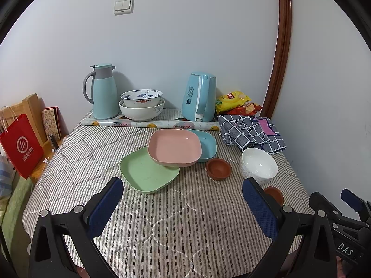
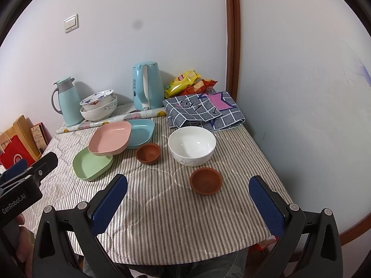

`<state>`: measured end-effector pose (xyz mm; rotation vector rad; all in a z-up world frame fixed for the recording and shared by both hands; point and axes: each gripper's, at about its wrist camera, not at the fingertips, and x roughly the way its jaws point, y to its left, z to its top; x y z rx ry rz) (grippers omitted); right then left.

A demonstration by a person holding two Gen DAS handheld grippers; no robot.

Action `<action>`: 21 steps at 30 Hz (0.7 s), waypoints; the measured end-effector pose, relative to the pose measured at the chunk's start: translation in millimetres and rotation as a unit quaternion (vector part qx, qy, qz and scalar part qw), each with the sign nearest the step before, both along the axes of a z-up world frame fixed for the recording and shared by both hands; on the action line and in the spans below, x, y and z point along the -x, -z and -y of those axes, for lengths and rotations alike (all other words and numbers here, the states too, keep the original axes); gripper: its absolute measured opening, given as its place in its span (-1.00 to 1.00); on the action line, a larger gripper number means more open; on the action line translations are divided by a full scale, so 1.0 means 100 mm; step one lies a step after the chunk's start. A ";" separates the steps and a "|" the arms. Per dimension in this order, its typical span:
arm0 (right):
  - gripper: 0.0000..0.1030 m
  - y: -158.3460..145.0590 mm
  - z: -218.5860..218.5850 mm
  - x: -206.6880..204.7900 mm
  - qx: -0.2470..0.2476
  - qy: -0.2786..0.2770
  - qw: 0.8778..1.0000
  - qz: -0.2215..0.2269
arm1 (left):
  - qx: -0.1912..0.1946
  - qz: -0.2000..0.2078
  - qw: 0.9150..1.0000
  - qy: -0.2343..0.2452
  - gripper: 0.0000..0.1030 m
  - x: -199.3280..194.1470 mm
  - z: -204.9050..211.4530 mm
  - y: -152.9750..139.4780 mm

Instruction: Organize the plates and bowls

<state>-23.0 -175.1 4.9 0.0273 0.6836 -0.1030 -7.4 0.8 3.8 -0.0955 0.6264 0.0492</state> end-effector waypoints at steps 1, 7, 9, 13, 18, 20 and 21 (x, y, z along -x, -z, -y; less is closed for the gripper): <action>1.00 0.00 0.00 0.00 0.000 -0.001 1.000 0.000 | 0.000 0.000 1.000 0.000 1.00 0.00 0.00 0.00; 1.00 -0.02 0.00 0.00 0.001 -0.002 1.000 0.001 | 0.000 0.000 1.000 0.000 1.00 0.00 0.00 0.00; 1.00 -0.02 0.00 0.00 0.001 -0.002 1.000 0.001 | 0.001 0.000 1.000 -0.001 1.00 0.00 -0.02 0.00; 1.00 -0.02 0.00 0.00 0.001 -0.002 1.000 0.001 | 0.003 0.000 1.000 -0.001 1.00 0.00 -0.04 0.00; 1.00 -0.02 0.00 -0.01 0.001 -0.003 1.000 0.001 | 0.004 -0.002 1.000 -0.002 1.00 -0.02 -0.06 0.01; 1.00 -0.03 0.00 -0.02 0.000 -0.005 1.000 0.002 | 0.004 -0.003 1.000 -0.003 1.00 -0.03 -0.07 0.01; 1.00 -0.03 0.00 -0.02 -0.001 -0.006 1.000 0.001 | 0.004 -0.003 1.000 -0.003 1.00 -0.04 -0.07 0.01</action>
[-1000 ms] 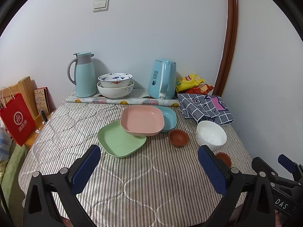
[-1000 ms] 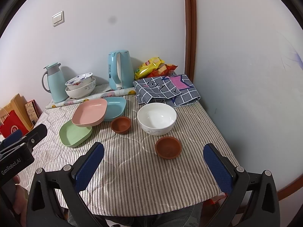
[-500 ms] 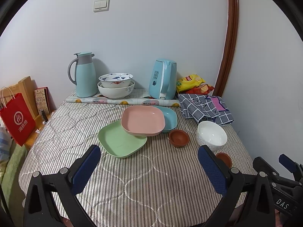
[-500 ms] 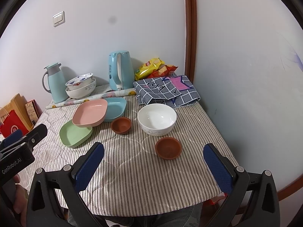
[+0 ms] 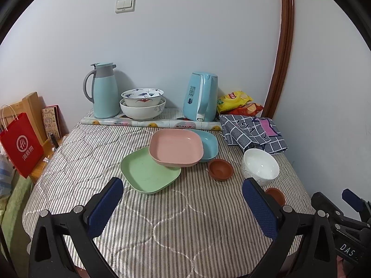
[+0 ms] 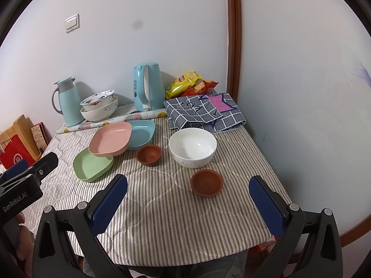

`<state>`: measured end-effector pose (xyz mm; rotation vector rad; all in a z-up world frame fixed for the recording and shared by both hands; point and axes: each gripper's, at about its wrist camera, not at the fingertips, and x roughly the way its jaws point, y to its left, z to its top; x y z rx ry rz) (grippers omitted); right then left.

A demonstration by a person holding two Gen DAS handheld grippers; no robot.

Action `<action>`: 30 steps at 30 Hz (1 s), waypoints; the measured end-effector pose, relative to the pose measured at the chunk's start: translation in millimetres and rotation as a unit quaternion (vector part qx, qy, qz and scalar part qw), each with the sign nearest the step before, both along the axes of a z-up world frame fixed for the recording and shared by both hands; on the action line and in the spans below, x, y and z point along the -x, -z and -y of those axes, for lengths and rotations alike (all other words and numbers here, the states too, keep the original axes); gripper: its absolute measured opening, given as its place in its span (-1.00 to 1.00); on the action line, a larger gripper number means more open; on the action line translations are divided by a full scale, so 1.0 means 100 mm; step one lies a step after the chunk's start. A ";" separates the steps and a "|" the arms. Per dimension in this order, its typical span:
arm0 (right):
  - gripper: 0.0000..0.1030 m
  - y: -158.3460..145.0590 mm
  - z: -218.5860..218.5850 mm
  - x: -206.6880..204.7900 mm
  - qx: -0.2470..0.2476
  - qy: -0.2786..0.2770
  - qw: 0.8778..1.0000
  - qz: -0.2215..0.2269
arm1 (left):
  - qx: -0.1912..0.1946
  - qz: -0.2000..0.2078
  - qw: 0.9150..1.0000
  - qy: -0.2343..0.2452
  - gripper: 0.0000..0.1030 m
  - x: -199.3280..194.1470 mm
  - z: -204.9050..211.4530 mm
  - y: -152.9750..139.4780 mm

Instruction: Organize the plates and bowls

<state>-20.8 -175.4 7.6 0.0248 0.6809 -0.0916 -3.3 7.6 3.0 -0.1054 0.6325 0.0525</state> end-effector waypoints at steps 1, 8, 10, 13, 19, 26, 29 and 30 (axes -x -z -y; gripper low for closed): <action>1.00 0.00 0.00 -0.01 -0.001 -0.001 1.000 -0.001 | 0.000 0.000 1.000 0.000 1.00 0.00 0.00 0.00; 1.00 0.10 0.00 -0.16 -0.016 -0.008 1.000 -0.018 | 0.008 -0.011 1.000 -0.003 1.00 -0.13 -0.05 0.10; 1.00 0.14 0.00 -0.21 -0.016 -0.008 0.999 -0.028 | 0.006 -0.011 1.000 -0.004 1.00 -0.17 -0.07 0.14; 1.00 0.20 -0.02 -0.30 -0.015 -0.005 0.999 -0.036 | 0.009 -0.017 1.000 -0.009 1.00 -0.25 -0.13 0.18; 1.00 0.36 -0.07 -0.52 -0.019 -0.011 0.998 -0.060 | 0.021 -0.033 0.999 -0.022 1.00 -0.42 -0.34 0.32; 1.00 0.50 -0.27 -0.75 0.002 -0.033 0.997 -0.070 | 0.032 -0.064 0.997 -0.041 1.00 -0.67 -0.59 0.56; 0.99 0.52 -0.35 -0.85 -0.001 -0.044 0.997 -0.070 | 0.040 -0.075 0.995 -0.054 1.00 -0.76 -0.73 0.66; 1.00 0.53 -0.38 -0.89 -0.004 -0.046 0.996 -0.071 | 0.043 -0.079 0.994 -0.058 1.00 -0.79 -0.77 0.69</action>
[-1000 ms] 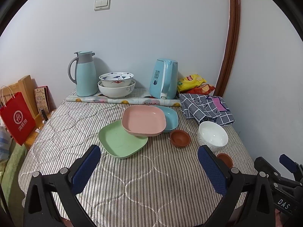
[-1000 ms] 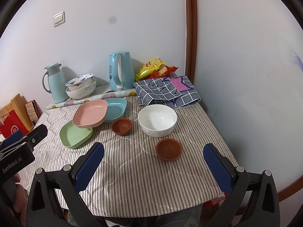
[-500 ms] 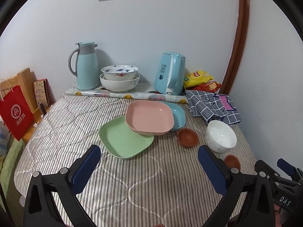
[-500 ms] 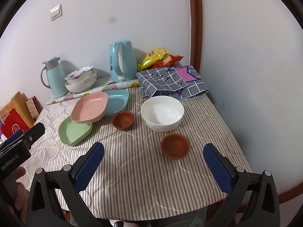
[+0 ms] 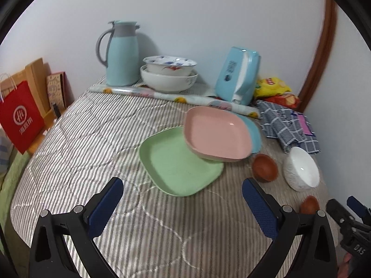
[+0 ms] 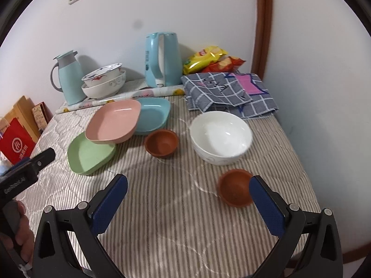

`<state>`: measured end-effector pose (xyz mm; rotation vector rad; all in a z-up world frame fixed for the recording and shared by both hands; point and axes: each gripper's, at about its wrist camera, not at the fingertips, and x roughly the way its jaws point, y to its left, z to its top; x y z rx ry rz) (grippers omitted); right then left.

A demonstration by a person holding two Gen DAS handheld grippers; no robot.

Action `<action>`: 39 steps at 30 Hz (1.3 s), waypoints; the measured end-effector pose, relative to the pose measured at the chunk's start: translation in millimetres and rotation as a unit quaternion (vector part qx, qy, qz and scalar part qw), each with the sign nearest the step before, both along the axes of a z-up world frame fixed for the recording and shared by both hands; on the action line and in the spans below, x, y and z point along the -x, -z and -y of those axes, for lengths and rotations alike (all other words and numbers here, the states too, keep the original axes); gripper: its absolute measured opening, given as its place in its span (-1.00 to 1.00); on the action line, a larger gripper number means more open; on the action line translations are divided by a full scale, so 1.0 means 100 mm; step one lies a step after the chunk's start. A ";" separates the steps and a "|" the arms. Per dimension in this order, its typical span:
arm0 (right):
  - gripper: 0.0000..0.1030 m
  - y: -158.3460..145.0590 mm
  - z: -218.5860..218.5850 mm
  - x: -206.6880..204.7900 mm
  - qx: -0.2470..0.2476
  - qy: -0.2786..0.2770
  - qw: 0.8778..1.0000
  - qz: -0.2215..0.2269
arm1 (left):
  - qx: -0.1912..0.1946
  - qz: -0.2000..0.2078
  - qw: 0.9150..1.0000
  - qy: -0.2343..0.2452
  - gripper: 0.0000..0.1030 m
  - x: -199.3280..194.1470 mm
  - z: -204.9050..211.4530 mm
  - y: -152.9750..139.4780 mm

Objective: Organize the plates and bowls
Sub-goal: 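Move both grippers to the pink plate rim and close on it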

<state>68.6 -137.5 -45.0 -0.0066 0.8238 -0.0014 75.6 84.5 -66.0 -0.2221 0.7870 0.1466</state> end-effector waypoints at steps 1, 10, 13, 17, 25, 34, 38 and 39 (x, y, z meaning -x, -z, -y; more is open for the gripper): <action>1.00 0.01 -0.02 -0.04 -0.003 -0.002 1.000 -0.002 | 0.002 -0.004 1.000 -0.003 0.99 -0.03 -0.04 0.03; 0.96 0.12 -0.16 -0.42 -0.027 -0.022 0.999 -0.024 | 0.009 -0.020 1.000 -0.008 0.97 -0.33 -0.20 0.14; 0.90 0.13 -0.22 -0.55 -0.031 -0.033 0.999 -0.030 | 0.006 -0.024 1.000 -0.008 0.97 -0.42 -0.22 0.15; 0.76 0.14 -0.32 -0.75 -0.035 -0.048 0.998 -0.036 | 0.004 -0.029 1.000 -0.010 0.91 -0.56 -0.24 0.18; 0.56 0.20 -0.44 -1.12 -0.043 -0.063 0.996 -0.053 | 0.009 -0.039 0.999 -0.008 0.71 -0.85 -0.28 0.26; 0.36 0.36 -0.60 -1.46 -0.045 -0.076 0.993 -0.076 | 0.016 -0.047 0.999 0.011 0.49 -1.22 -0.30 0.36; 0.34 0.44 -0.66 -1.60 -0.041 -0.083 0.992 -0.085 | 0.022 -0.053 0.998 0.018 0.37 -1.38 -0.30 0.42; 0.34 0.45 -0.67 -1.63 -0.039 -0.082 0.992 -0.086 | 0.025 -0.054 0.998 0.019 0.35 -1.40 -0.31 0.44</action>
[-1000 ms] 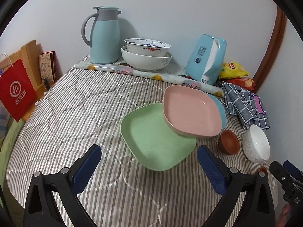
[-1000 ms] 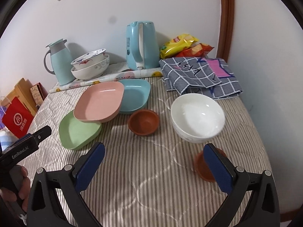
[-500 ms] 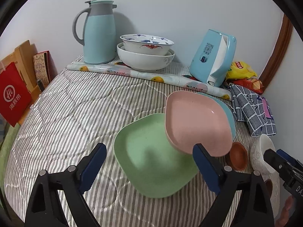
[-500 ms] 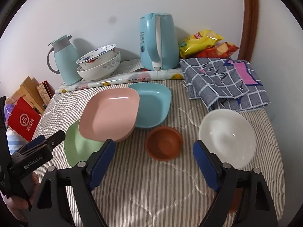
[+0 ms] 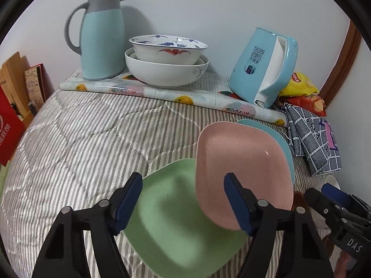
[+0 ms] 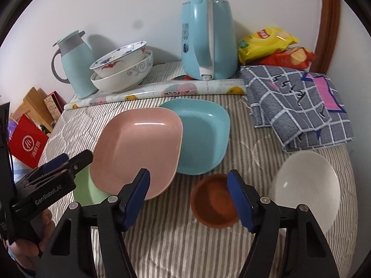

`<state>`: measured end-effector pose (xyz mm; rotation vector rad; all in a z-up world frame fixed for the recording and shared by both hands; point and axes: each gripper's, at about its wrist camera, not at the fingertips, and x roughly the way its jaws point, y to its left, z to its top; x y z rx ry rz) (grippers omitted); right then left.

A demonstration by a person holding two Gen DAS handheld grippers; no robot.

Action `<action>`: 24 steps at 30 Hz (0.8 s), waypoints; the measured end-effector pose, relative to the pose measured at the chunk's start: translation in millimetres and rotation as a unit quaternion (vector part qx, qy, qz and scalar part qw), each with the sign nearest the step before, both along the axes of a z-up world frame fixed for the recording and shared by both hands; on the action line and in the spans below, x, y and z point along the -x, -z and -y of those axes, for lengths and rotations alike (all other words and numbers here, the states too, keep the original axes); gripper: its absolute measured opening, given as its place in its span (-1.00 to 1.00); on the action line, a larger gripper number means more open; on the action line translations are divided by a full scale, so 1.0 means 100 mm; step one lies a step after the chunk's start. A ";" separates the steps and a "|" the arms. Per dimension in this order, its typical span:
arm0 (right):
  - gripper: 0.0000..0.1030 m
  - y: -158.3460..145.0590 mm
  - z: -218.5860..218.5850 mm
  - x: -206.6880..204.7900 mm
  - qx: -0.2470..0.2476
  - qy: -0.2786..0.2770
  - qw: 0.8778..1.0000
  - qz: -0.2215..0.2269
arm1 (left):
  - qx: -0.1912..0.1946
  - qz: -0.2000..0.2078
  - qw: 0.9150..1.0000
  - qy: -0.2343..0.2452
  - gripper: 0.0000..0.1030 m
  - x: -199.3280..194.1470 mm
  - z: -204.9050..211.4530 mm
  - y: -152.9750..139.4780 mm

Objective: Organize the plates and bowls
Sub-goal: 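Move both grippers to the pink plate rim and close on it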

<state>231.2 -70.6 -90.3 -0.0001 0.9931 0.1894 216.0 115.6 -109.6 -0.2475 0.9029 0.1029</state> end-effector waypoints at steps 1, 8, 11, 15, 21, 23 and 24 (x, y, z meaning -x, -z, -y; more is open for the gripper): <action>0.32 0.01 -0.01 -0.03 0.000 0.001 1.000 0.000 | 0.005 -0.001 1.000 0.001 0.34 -0.04 -0.01 0.02; 0.22 0.11 -0.08 -0.16 0.000 -0.005 1.000 -0.013 | 0.029 -0.007 0.999 0.019 0.25 -0.27 -0.03 0.14; 0.19 0.18 -0.12 -0.21 0.002 -0.007 1.000 -0.021 | 0.024 -0.012 0.999 0.023 0.21 -0.36 -0.01 0.18; 0.19 0.26 -0.17 -0.28 0.002 -0.010 1.000 -0.029 | 0.037 -0.017 0.999 0.031 0.12 -0.43 0.00 0.23; 0.07 0.33 -0.22 -0.35 0.007 -0.014 0.999 -0.037 | 0.036 -0.026 0.998 0.044 -0.08 -0.49 0.09 0.31; 0.05 0.34 -0.23 -0.36 0.007 -0.013 0.999 -0.038 | 0.031 -0.026 0.998 0.048 -0.15 -0.51 0.11 0.31; 0.04 0.36 -0.23 -0.37 0.010 -0.013 0.999 -0.040 | 0.029 -0.027 0.998 0.049 -0.18 -0.52 0.11 0.31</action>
